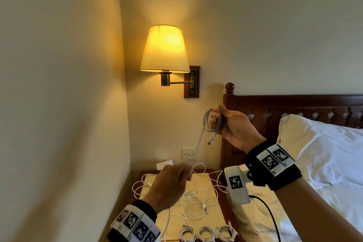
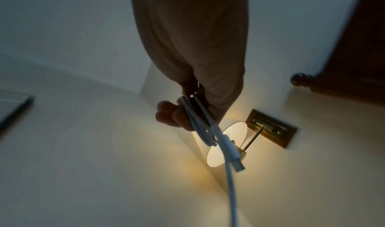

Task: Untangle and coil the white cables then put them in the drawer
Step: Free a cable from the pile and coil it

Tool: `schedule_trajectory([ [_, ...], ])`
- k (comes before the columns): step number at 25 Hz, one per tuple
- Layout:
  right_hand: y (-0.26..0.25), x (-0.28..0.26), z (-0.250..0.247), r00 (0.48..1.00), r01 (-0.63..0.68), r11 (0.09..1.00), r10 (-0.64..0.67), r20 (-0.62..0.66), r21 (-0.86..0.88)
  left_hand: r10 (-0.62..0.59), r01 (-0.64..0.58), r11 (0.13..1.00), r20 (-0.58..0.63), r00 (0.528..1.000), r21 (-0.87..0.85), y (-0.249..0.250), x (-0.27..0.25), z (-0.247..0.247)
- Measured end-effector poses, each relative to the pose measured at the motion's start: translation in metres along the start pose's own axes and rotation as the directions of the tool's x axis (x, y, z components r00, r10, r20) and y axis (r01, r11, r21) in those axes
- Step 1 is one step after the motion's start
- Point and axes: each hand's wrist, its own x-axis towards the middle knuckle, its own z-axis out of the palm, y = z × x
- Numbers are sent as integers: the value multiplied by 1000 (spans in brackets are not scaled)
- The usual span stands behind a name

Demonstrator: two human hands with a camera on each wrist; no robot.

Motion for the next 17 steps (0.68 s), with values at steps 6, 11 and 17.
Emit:
schedule_trajectory([
  [6,32,-6,10,987,161,711,-134,94,-685,184,-135,947,-145,972,292,49,39,-45],
  [11,34,-12,14,976,210,673,-100,194,-709,232,-152,915,-178,956,374,36,67,-70],
  [17,31,-19,19,959,-122,945,191,209,-305,113,-123,992,-230,967,-31,12,73,-64],
])
